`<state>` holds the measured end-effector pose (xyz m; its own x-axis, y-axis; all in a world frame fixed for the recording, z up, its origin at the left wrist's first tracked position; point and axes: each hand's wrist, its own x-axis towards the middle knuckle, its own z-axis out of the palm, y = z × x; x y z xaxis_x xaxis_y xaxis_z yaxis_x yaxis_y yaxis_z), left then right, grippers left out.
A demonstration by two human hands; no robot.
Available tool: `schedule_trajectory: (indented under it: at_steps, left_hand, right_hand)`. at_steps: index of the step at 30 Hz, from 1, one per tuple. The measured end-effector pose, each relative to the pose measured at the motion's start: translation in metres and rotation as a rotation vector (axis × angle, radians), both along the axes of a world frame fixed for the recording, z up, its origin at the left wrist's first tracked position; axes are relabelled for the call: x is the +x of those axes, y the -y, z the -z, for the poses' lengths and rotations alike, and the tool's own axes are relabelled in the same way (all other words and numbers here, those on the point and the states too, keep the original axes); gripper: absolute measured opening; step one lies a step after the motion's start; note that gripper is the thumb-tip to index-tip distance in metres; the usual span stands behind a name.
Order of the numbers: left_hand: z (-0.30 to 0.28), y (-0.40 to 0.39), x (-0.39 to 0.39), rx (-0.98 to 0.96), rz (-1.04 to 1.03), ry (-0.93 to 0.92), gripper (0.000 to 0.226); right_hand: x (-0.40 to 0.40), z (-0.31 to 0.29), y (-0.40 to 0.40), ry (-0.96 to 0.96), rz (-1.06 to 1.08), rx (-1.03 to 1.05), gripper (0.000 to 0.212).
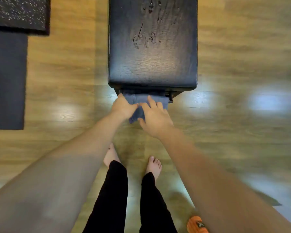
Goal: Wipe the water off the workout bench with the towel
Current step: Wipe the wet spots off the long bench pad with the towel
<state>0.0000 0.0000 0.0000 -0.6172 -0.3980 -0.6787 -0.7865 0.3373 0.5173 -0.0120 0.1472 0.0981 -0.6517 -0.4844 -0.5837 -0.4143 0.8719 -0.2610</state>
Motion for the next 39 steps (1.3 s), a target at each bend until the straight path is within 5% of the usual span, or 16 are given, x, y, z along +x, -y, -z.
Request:
schedule_trajectory:
  at_steps: [2,8,15,19,21,23,26,30,32,39]
  left_hand:
    - [-0.003,-0.007,-0.010,0.034,-0.145,-0.001,0.091]
    - [-0.012,-0.018,-0.012,0.086,-0.345,0.071,0.034]
    - [-0.066,-0.023,-0.008,-0.009,-0.064,-0.109,0.014]
    - [-0.114,-0.042,-0.008,0.049,0.055,-0.284,0.019]
    - [-0.144,-0.052,-0.013,0.036,0.113,-0.389,0.021]
    - [-0.173,-0.060,-0.021,0.043,0.204,-0.504,0.013]
    - [-0.210,-0.067,-0.030,0.112,0.324,-0.665,0.014]
    - [-0.236,-0.073,-0.037,0.090,0.445,-0.905,0.024]
    - [-0.239,-0.071,-0.038,0.115,0.447,-0.981,0.028]
    - [-0.212,-0.042,-0.036,0.496,0.038,-0.731,0.046]
  right_hand:
    - [0.000,0.010,0.003,0.051,0.021,-0.008,0.066]
    - [0.009,0.028,0.000,0.194,0.126,-0.102,0.059]
    - [0.002,0.020,0.000,0.262,0.856,-0.520,0.032]
    - [-0.005,0.004,0.000,0.213,1.283,-0.598,0.042]
    - [-0.011,-0.018,-0.005,0.383,1.535,-0.646,0.056]
    - [-0.019,-0.041,-0.009,0.820,1.737,-0.878,0.069]
    - [-0.035,-0.071,-0.012,1.140,1.700,-1.261,0.074]
    - [-0.061,-0.100,-0.012,1.050,1.669,-1.649,0.043]
    - [-0.072,-0.108,-0.015,1.043,1.664,-1.725,0.044]
    - [-0.082,-0.109,0.002,0.941,1.732,-1.384,0.044]
